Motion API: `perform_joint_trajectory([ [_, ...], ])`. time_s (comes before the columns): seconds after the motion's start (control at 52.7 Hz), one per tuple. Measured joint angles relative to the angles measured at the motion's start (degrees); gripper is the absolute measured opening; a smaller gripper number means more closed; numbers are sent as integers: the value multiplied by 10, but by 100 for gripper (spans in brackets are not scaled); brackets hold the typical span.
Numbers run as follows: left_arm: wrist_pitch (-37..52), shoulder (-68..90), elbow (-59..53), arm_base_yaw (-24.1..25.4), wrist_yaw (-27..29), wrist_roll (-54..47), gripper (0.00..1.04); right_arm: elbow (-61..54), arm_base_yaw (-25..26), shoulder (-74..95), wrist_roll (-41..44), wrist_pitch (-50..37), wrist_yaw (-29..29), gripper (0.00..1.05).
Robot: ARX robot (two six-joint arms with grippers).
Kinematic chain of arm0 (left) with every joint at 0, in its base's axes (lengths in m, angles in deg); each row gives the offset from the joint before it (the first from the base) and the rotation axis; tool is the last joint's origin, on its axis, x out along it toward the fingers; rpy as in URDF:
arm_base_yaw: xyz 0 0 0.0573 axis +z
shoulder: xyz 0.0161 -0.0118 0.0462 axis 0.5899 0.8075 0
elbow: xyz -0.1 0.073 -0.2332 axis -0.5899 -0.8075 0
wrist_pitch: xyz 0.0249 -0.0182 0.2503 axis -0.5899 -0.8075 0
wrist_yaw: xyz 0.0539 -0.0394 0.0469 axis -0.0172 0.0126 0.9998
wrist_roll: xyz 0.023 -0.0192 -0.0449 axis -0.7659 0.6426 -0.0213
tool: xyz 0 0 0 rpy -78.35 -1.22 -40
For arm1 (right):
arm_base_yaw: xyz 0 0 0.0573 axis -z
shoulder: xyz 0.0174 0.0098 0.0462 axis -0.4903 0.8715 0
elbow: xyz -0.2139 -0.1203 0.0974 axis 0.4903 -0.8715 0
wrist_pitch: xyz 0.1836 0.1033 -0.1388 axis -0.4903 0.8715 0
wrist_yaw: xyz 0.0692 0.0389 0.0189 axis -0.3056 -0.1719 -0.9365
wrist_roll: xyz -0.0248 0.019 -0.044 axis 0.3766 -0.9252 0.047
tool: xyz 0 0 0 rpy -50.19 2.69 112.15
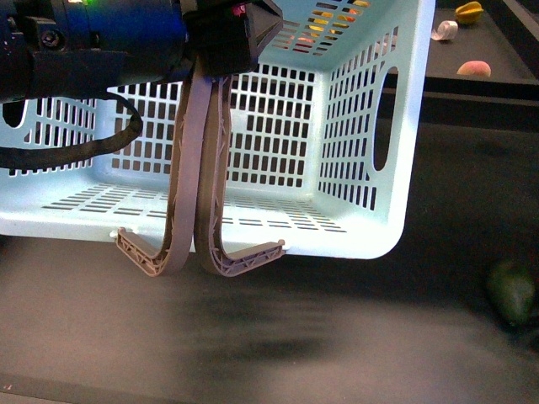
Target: Pick mango with right arm and hold basket with left
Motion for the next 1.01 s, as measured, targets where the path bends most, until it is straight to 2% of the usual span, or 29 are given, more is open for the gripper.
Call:
perform_joint_trajectory([
  [0.171, 0, 0, 0, 0, 0, 0, 9, 5, 2, 8, 1, 0, 4, 94],
  [0.36, 0, 0, 0, 0, 0, 0, 9, 7, 5, 9, 4, -2, 5, 70],
  [0.474, 0, 0, 0, 0, 0, 0, 9, 2, 6, 5, 4, -2, 1, 61],
  [0.702, 0, 0, 0, 0, 0, 0, 9, -38, 7, -45, 4, -5, -28, 59],
  [1.005, 0, 0, 0, 0, 0, 0, 9, -141, 0, -241, 4, 5, -115, 59],
])
